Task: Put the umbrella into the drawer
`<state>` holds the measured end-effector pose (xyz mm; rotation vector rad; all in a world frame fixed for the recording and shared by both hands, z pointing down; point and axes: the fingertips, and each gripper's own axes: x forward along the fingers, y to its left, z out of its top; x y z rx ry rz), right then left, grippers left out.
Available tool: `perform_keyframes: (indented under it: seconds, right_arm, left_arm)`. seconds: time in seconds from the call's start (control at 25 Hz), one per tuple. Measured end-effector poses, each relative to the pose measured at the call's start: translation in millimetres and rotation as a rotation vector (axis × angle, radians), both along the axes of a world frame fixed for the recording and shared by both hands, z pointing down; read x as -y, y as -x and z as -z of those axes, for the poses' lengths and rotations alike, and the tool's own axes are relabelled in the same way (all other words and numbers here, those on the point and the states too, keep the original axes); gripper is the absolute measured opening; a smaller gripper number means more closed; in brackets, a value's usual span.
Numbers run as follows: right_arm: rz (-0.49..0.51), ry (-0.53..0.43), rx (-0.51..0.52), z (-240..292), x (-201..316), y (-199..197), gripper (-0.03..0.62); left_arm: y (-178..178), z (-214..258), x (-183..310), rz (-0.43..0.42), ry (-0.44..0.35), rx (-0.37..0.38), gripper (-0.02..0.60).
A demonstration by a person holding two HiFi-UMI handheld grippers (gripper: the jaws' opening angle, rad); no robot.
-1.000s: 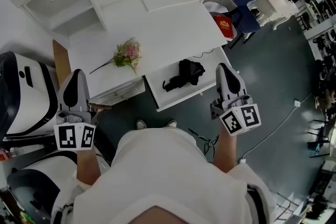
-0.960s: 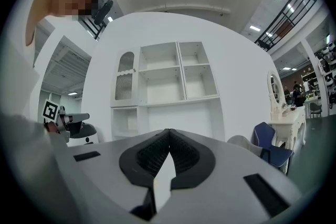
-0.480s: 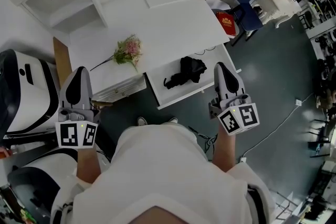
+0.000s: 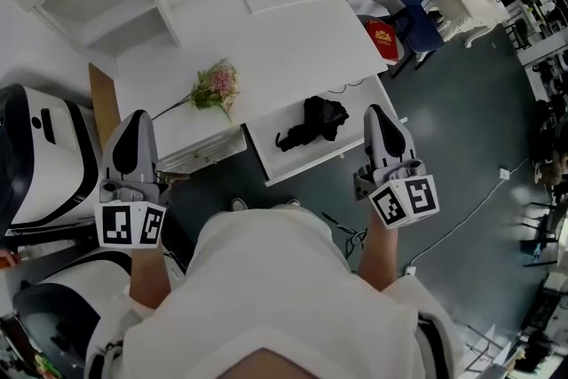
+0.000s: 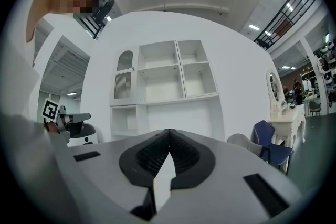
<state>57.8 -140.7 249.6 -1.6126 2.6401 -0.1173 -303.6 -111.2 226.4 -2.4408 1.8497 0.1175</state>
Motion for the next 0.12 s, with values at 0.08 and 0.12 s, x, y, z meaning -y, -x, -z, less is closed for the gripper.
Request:
perform_keyframes:
  seconds: [0.08, 0.12]
  right_arm:
    - [-0.01, -0.002, 0.002, 2.5, 0.1, -4.1, -0.002]
    - [-0.014, -0.004, 0.004, 4.1, 0.2, -5.9, 0.0]
  left_arm:
    - [-1.5, 2.0, 0.3, -0.003, -0.001, -0.001, 0.014]
    - [-2.2, 3.4, 0.5, -0.005, -0.002, 0.0, 0.014]
